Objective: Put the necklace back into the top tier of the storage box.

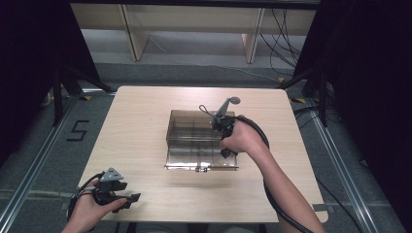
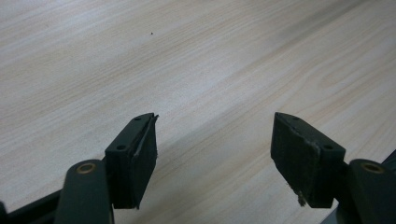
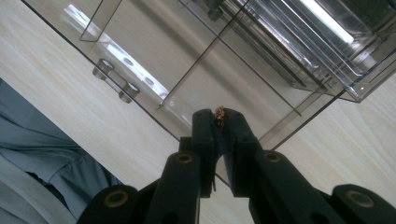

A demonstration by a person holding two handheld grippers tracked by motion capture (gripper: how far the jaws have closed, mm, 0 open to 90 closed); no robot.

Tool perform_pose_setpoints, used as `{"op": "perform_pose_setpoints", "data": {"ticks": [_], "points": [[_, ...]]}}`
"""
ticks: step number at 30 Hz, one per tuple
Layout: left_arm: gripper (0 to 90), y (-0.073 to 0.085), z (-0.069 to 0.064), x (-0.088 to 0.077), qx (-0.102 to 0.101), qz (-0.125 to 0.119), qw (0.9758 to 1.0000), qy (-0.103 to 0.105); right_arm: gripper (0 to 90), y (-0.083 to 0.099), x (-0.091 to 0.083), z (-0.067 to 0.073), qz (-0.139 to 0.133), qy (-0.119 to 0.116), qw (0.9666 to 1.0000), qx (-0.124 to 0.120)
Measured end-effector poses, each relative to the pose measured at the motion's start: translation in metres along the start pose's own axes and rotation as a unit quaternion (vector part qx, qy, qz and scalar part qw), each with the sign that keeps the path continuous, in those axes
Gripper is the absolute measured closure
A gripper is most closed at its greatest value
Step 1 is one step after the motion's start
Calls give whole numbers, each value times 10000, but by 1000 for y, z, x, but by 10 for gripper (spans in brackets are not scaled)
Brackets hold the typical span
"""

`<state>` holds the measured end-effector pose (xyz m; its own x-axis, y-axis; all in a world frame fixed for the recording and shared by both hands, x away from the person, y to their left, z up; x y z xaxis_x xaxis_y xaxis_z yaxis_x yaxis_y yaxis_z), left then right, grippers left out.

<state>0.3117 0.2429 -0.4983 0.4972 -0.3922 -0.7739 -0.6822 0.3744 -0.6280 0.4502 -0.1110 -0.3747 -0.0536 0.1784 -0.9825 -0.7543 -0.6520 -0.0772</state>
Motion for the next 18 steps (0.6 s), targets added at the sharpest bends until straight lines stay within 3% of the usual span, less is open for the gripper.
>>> {"op": "perform_pose_setpoints", "data": {"ticks": [4, 6, 7, 8, 11, 12, 13, 18], "points": [[314, 0, 0, 0, 4, -16, 10000, -2, 842, -1, 2, -1, -13, 14, 10000, -43], [314, -1, 2, 0, 176, -16, 9998, -13, 842, -1, 4, 0, -8, -10, 10000, 60], [314, -1, 2, 0, 160, -21, 9999, -14, 842, -1, 4, 0, 1, -8, 10000, 43], [314, 0, 0, 0, -6, -2, 10000, -2, 842, -1, 5, -1, -8, 13, 10000, 20], [314, 0, 0, 0, 27, -22, 10000, -8, 842, -2, 6, -2, -10, 0, 10000, -34], [314, -1, 2, 0, 175, -31, 9998, -16, 842, -2, 7, -2, -4, 13, 10000, 11], [314, 0, 0, 0, 13, -12, 10000, 3, 842, -2, 7, -1, 17, 28, 10000, 40], [314, 0, 0, 0, 5, -5, 10000, -7, 842, -2, 10, -3, 26, 33, 10000, -4]]}}
Point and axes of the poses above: each handheld gripper's, and its own axes: x roughly forward along the jaws, y roughly out of its underside, z roughly to its left, the point moved 1 cm from there along x, roughly forward along the jaws, and after that the axes turned 4 degrees about -y, right-handed, at the moved point
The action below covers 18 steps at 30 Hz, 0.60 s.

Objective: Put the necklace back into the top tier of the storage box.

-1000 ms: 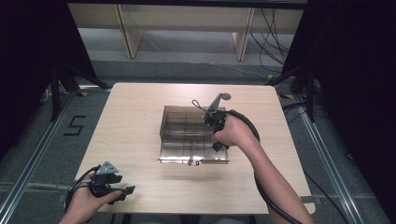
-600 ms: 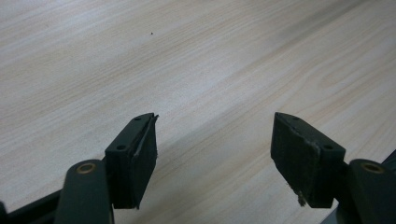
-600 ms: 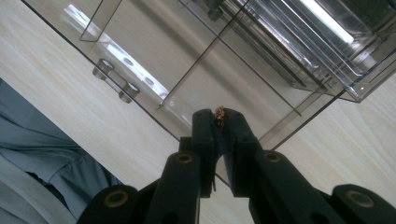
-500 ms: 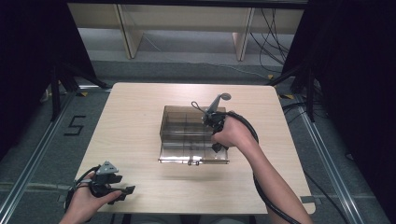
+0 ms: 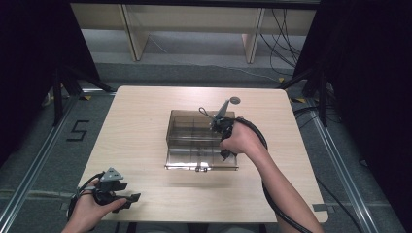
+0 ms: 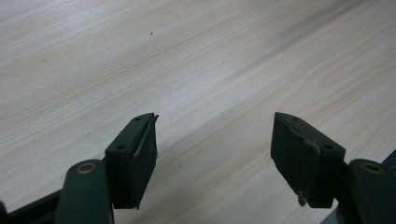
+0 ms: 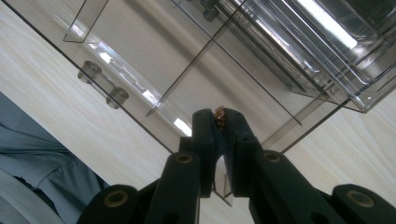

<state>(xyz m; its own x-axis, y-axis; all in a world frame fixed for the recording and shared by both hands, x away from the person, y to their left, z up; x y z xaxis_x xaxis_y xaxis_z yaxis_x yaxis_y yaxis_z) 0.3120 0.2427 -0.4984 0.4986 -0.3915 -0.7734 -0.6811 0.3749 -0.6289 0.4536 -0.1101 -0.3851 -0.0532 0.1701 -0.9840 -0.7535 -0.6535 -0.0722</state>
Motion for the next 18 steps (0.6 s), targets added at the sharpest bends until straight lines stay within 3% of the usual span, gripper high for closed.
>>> {"op": "perform_pose_setpoints", "data": {"ticks": [3, 4, 13, 15, 16, 18], "points": [[314, 0, 0, 0, -8, -3, 10000, -2, 842, 0, 2, -1, -16, 8, 10000, -79], [314, 0, 0, 0, -10, -5, 10000, -1, 842, 0, 2, 0, -4, 11, 10000, 13], [315, 0, 0, 0, -9, 1, 10000, 10, 842, 0, 7, -1, 34, -7, 10000, 18], [314, 0, 0, -1, 33, -6, 10000, 7, 842, -1, 7, -2, 48, -1, 10000, -55], [314, -1, 2, -1, 171, -10, 9999, 1, 842, -1, 8, -2, 53, 5, 10000, -53], [314, -1, 2, -1, 160, -5, 9999, 1, 841, -1, 8, -2, 50, -2, 10000, -10]]}}
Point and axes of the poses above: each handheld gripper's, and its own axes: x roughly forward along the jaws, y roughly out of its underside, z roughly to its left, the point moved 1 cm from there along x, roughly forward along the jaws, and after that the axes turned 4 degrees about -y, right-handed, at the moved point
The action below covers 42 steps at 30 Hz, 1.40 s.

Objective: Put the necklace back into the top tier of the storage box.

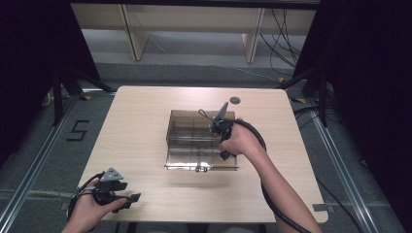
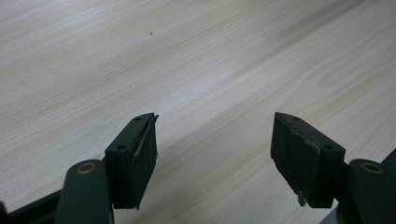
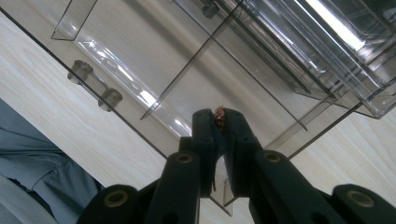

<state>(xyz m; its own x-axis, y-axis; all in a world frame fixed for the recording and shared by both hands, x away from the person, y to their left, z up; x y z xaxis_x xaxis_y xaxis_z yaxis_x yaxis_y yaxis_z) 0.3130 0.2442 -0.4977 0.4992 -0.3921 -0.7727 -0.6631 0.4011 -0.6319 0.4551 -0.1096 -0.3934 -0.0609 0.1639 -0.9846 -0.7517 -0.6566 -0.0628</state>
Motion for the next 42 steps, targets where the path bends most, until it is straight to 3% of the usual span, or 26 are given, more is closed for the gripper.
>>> {"op": "perform_pose_setpoints", "data": {"ticks": [5, 9, 11, 17, 23, 26, 27, 32, 34, 36, 40, 41, 42], "points": [[314, 0, 0, 0, -7, 1, 10000, 2, 842, 0, 1, 1, -3, 4, 10000, 29], [314, 0, 0, 0, 2, 3, 10000, 2, 841, -1, 4, -1, 5, 3, 9999, -103], [314, 0, -1, 0, -37, 0, 10000, -8, 841, -1, 4, 1, 29, 2, 10000, 0], [314, 0, -1, 0, -56, 11, 10000, 47, 841, -1, 6, 2, 69, 0, 10000, 10], [314, 0, -1, 0, -51, 9, 10000, 46, 841, -2, 9, 0, 83, -7, 9999, -141], [314, 0, -1, 0, -50, 11, 10000, 47, 841, -2, 10, 0, 96, 23, 9999, -124], [314, 0, -1, 0, -50, 9, 10000, 46, 841, -2, 10, 2, 109, 6, 9999, 0], [314, 0, -1, 0, -50, 9, 10000, 50, 840, -2, 11, 1, 145, 21, 9999, -23], [314, 0, -1, 0, -49, 5, 10000, 48, 841, -2, 12, -1, 190, 195, 9996, -86], [314, 0, -1, 0, -49, 11, 10000, 49, 840, -2, 13, 0, 183, -22, 9998, -12], [314, 0, -2, 0, -54, 10, 10000, 44, 840, -2, 14, 0, 189, 8, 9998, -53], [314, 0, -1, 0, -50, 11, 10000, 46, 840, -2, 15, -1, 200, 150, 9996, -101], [314, 0, -1, 0, -49, 11, 10000, 46, 840, -2, 15, 1, 192, 109, 9998, 8]]}}
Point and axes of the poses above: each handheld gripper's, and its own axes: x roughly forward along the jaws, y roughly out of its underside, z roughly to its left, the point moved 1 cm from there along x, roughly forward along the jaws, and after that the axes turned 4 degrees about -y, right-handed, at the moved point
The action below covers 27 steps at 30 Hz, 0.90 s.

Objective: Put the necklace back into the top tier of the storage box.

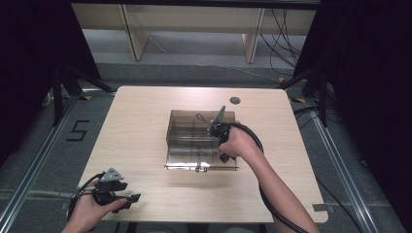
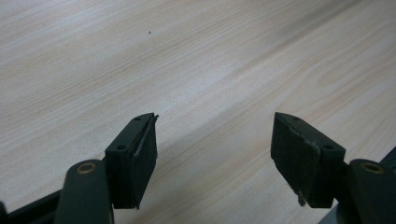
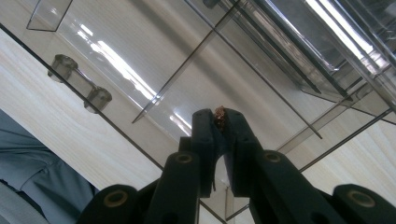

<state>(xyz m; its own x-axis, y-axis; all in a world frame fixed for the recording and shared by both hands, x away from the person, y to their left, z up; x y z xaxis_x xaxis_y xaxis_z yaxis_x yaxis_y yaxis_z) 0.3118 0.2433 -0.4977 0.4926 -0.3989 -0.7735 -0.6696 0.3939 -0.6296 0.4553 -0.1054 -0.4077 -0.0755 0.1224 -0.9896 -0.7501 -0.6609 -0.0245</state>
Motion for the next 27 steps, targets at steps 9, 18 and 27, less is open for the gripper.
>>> {"op": "perform_pose_setpoints", "data": {"ticks": [9, 18, 27], "points": [[314, 0, 0, 0, -7, -1, 10000, -1, 837, 0, 1, -3, 68, 86, 9998, -144], [314, 0, 0, 0, 1, 4, 10000, 2, 837, 0, 2, -2, 100, 84, 9999, -75], [314, 0, 0, 0, -7, 1, 10000, 1, 835, 0, 2, -2, 99, 84, 9999, -54]]}}
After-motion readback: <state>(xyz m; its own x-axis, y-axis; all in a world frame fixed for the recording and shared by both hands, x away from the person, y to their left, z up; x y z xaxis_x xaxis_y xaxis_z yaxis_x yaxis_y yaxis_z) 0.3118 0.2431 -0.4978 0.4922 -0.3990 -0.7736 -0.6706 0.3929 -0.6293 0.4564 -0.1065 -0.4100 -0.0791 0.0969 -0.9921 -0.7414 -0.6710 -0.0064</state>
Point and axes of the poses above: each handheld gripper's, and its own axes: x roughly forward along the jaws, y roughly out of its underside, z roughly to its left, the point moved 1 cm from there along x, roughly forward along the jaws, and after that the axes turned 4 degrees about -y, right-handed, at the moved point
